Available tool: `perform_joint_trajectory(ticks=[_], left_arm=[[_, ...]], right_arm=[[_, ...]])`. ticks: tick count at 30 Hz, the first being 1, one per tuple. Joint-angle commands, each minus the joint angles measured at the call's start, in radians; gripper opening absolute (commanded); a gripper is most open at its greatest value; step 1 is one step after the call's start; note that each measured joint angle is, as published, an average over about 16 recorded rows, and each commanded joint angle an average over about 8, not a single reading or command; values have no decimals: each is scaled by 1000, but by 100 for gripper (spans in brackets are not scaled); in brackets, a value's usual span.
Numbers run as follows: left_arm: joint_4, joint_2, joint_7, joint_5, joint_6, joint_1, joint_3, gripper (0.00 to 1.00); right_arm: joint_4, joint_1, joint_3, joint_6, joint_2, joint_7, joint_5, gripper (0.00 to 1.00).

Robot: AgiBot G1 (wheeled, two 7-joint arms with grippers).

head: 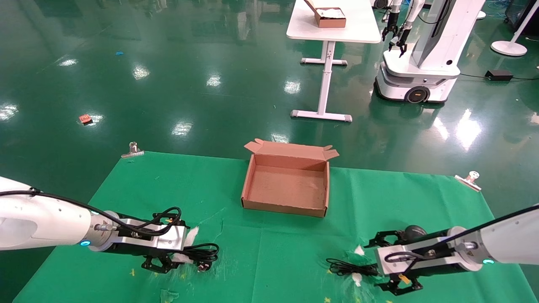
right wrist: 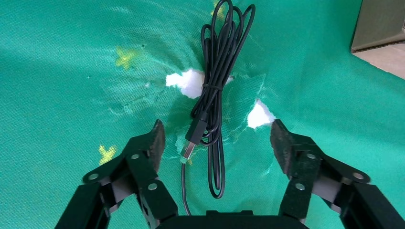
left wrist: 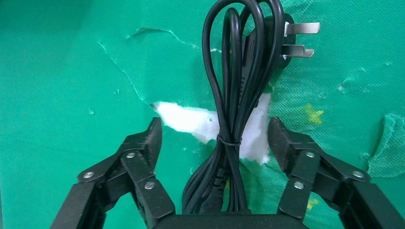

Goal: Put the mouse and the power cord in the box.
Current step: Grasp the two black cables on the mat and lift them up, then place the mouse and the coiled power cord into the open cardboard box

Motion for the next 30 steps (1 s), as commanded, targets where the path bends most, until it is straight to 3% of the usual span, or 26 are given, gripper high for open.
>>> perform_joint_trajectory(ticks=[1,30], left_arm=[[0,0,0,0,0,0,0,0],[-2,-1,-2,2,3,-2,1,0]], right_arm=[[0,0,0,0,0,0,0,0],[2,1,1,-2,1,2,1,0]])
